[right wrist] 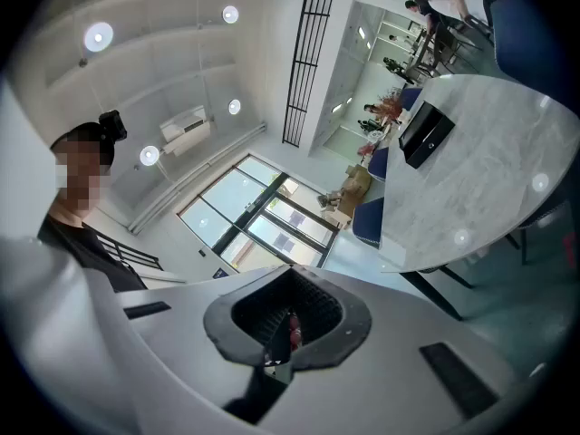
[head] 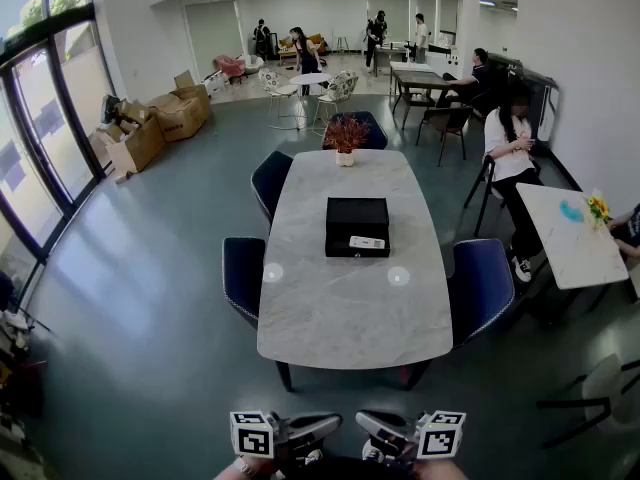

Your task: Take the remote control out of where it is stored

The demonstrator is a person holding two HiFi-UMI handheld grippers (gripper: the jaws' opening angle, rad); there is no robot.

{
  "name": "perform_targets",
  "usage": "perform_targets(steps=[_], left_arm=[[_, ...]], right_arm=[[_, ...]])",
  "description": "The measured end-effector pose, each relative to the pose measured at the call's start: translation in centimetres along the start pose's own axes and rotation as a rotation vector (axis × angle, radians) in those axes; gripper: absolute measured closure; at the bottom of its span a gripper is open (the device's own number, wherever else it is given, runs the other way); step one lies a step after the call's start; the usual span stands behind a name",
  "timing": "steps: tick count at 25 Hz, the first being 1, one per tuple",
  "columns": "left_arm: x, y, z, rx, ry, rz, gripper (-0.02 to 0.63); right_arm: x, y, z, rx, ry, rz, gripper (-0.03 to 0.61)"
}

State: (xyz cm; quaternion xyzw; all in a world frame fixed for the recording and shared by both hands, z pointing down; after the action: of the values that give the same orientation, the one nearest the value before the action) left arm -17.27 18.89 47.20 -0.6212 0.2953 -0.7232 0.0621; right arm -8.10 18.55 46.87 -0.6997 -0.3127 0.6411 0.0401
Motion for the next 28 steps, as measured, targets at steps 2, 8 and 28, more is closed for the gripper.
perform_targets(steps=[2,8,28], left_arm=[[-0.1,-0.1,-0.1,0.000,0.002,-0.001,0.606],[-0.3,-0.5,0.0,-0.008,0.004,-0.003,0.606],[-0.2,-0.4,1.5,-0.004,0.037,0.014,0.606]], right_arm=[[0.1,-0.1,-0.1,-0.002,-0.002,-0.002,0.571],[0.3,-0.3,-0.4,0.004,0.000,-0.009,0.571],[-0.5,1.0,-2.5,-0.059,0.015,0.027,0.571]])
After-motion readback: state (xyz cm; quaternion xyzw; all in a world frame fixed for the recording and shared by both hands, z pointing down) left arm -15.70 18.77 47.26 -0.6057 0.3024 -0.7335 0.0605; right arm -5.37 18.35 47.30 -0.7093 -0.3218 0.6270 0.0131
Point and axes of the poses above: the fingertips, and each gripper's own axes: z forward along the fingers, x to its left, y out of its top, the point moved 3 cm from there along -z, backward along the fingers, and after that the axes turned 7 degrees about y, right-handed, at the moved point
